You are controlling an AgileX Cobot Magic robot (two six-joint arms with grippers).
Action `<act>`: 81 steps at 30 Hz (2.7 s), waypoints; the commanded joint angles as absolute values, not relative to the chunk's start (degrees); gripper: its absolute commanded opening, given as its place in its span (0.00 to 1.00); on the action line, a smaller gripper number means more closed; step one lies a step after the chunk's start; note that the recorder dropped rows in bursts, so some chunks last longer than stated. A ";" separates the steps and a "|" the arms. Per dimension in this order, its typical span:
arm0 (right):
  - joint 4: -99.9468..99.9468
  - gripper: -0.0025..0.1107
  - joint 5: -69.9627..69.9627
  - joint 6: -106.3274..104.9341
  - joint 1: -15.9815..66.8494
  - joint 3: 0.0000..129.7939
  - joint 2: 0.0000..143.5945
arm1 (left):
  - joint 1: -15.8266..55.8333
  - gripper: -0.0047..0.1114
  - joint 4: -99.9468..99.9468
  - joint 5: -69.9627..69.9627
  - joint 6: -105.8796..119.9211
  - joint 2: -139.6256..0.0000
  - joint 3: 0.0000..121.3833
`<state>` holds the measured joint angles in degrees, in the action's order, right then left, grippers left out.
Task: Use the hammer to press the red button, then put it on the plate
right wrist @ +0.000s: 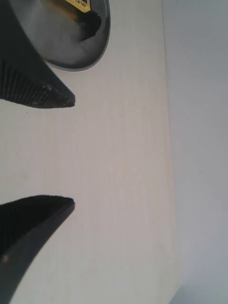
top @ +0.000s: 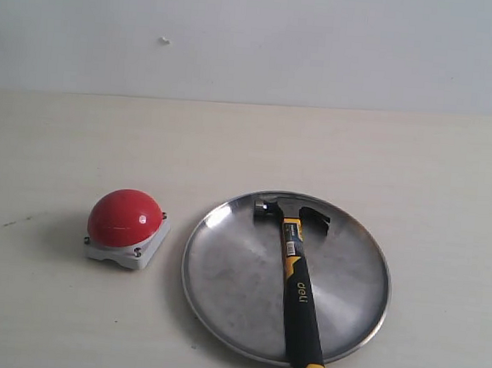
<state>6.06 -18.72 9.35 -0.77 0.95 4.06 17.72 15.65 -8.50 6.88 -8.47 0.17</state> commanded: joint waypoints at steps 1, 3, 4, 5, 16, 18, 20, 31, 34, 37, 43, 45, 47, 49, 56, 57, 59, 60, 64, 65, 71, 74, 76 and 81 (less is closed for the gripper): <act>6.16 0.50 -17.94 9.44 -1.06 0.81 3.81 | 17.77 0.04 15.96 -8.28 6.93 -8.02 0.00; 6.16 0.50 -17.94 9.44 -1.06 0.81 3.81 | 17.77 0.04 15.96 -8.28 6.93 -8.02 0.00; 6.16 0.50 -17.94 9.44 -1.06 0.81 3.81 | 17.77 0.04 15.96 -8.28 6.93 -8.02 0.00; 6.16 0.50 -17.94 9.44 -1.06 0.81 3.81 | 17.77 0.04 15.96 -8.28 6.93 -8.02 0.00; 6.16 0.50 -17.94 9.55 -1.06 0.81 3.81 | 10.46 0.04 15.21 -8.28 8.31 -2.85 0.00; 6.16 0.50 -17.94 9.55 -1.06 0.81 3.81 | 7.39 0.04 13.29 -8.10 11.59 -1.76 0.00; 6.16 0.50 -17.94 9.70 -1.06 0.81 3.81 | 4.45 0.04 12.83 -8.10 15.39 -1.37 0.00; 6.16 0.50 -17.94 9.70 -1.06 0.81 3.81 | -4.90 0.04 14.02 -12.37 16.34 0.00 0.00; 6.16 0.50 -17.94 9.70 -1.06 0.81 3.81 | -5.40 0.04 14.49 -13.88 16.36 0.00 0.00; 5.97 0.50 -17.94 9.70 -1.06 0.81 3.81 | -5.40 0.04 14.38 -16.88 16.36 0.00 0.00; 5.97 0.50 -17.94 9.70 -1.06 0.81 3.81 | -5.40 0.04 14.20 -18.33 16.09 0.00 0.00; 5.97 0.50 -17.94 9.70 -1.06 0.81 3.81 | -5.40 0.04 14.08 -19.60 15.85 0.00 0.00; 5.97 0.50 -17.94 9.70 -1.06 0.81 3.81 | -5.40 0.04 12.55 -20.88 14.54 0.00 0.00; 5.97 0.50 -17.94 9.70 -1.06 0.81 3.81 | -5.40 0.04 9.95 -20.72 10.94 0.00 0.00; 6.10 0.50 -17.94 9.70 -1.06 0.81 3.81 | -5.40 0.04 0.74 -20.91 -11.51 0.00 0.00; 6.10 0.50 -17.94 9.70 -1.06 0.81 3.81 | -5.40 0.04 0.00 -20.91 -13.52 0.00 0.00; 6.10 0.50 -17.94 9.70 -1.06 0.81 3.81 | -5.40 0.04 -1.35 -20.91 -15.48 0.00 0.00; 6.10 0.50 -17.94 9.70 -1.06 0.81 3.81 | -5.40 0.04 -2.76 -20.91 -15.37 0.00 0.00; 6.10 0.50 -17.94 9.70 -1.06 0.81 3.81 | -5.40 0.04 -4.67 -20.91 -15.37 0.00 0.00; 6.10 0.50 -17.94 9.70 -1.06 0.81 3.81 | -5.40 0.04 -4.67 -20.91 -15.37 0.00 0.00; 6.10 0.50 -17.94 9.70 -1.06 0.81 3.81 | -5.40 0.04 -4.68 -20.91 -15.21 0.00 0.00; 6.10 0.50 -17.94 9.70 -1.06 0.81 3.81 | -5.40 0.04 -4.68 -20.91 -15.21 0.00 0.00; 6.10 0.50 -17.94 9.70 -1.06 0.81 3.81 | -5.40 0.04 -4.68 -20.91 -15.21 0.00 0.00; 6.10 0.50 -17.94 9.70 -1.06 0.81 3.81 | -5.40 0.04 -4.68 -20.91 -15.21 0.00 0.00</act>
<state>5.95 -18.62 9.70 -0.77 0.95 4.06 -5.13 -4.48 -20.97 -14.90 -0.38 0.17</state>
